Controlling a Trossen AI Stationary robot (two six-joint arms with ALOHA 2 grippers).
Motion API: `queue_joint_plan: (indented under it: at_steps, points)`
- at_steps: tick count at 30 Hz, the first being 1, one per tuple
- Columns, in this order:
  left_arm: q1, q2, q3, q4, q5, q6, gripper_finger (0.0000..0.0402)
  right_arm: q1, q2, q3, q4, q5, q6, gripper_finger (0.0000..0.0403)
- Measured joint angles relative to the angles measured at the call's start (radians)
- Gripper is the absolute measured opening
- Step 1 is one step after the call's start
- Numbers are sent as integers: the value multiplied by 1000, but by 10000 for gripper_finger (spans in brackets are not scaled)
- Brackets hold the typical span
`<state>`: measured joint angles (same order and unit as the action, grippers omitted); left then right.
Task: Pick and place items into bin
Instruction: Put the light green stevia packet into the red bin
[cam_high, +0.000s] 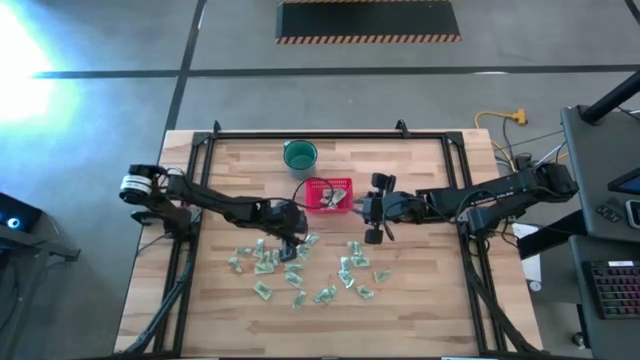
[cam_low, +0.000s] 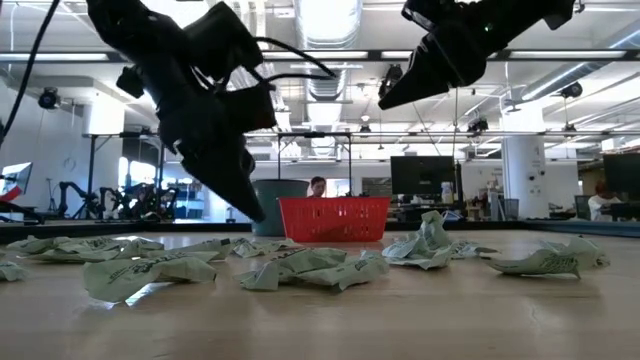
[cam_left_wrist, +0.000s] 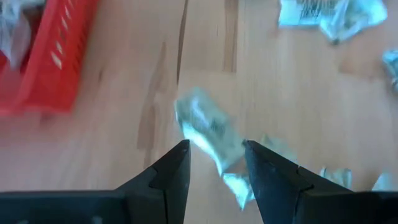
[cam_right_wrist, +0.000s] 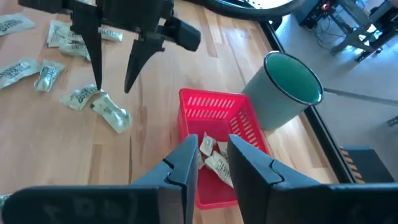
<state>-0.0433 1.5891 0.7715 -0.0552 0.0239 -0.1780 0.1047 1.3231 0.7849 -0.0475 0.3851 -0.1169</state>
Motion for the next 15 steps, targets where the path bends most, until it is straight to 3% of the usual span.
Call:
queue_joint_plan:
  at_steps: [5,15]
  points:
    - [-4,95,13,37,-1,15,138,-1,-1,1,3,2,-23,69]
    - [-4,120,25,51,12,24,136,-7,-1,3,10,8,-71,74]
